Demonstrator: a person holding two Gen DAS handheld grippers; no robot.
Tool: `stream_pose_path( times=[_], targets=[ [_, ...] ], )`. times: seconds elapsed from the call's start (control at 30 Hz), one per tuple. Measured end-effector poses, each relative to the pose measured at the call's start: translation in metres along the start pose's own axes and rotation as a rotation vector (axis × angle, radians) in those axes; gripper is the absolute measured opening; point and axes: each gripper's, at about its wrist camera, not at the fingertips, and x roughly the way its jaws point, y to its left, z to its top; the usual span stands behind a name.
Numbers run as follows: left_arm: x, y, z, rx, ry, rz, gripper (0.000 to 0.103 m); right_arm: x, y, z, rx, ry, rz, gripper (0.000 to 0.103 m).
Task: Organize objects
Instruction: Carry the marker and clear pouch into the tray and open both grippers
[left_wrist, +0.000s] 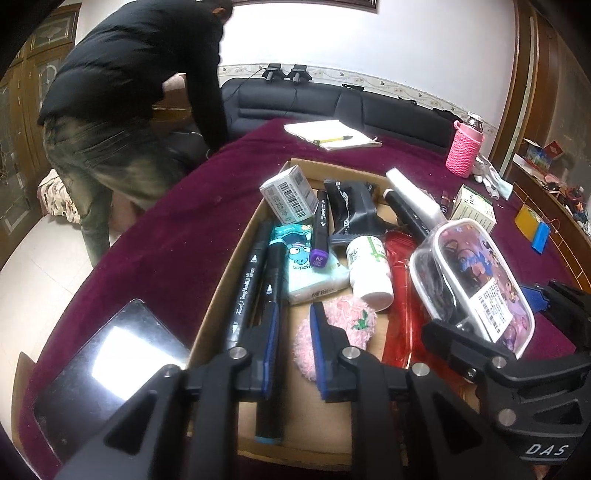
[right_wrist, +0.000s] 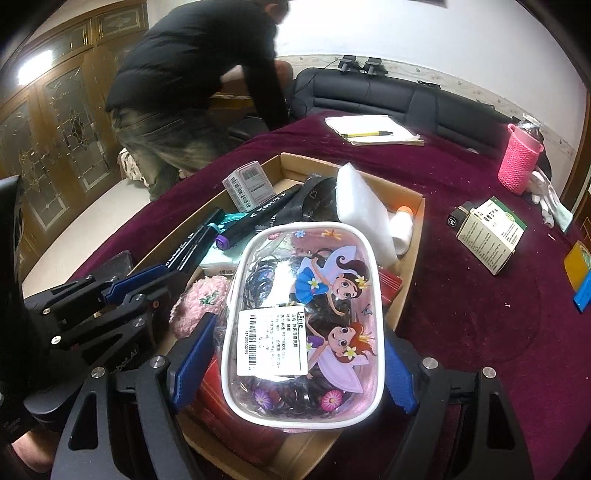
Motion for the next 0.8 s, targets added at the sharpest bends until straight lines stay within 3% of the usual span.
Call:
stream_pose_path(
  times=[0.07,0.27,0.47,0.63,0.8],
  targets=[
    [-0.002,0.001,0.001,-0.002,-0.003,0.002,0.027,-0.004,0.000,0.000,-0.001,-0.006,0.006,0.086],
    [-0.010,-0.004,0.002,0.005,-0.017,0.002,0.029,-0.018,0.001,0.000,-0.003,-0.026,0.023,0.086],
    [-0.017,-0.006,0.003,0.009,-0.025,-0.006,0.035,-0.017,-0.010,-0.003,0.077,0.009,0.138,0.087],
    [-0.021,-0.004,0.003,0.000,-0.026,-0.030,0.050,-0.016,-0.018,-0.007,0.156,0.043,0.272,0.087],
    [-0.023,0.000,0.005,-0.017,-0.016,-0.050,0.061,-0.031,-0.032,-0.004,0.182,-0.008,0.237,0.087]
  ],
)
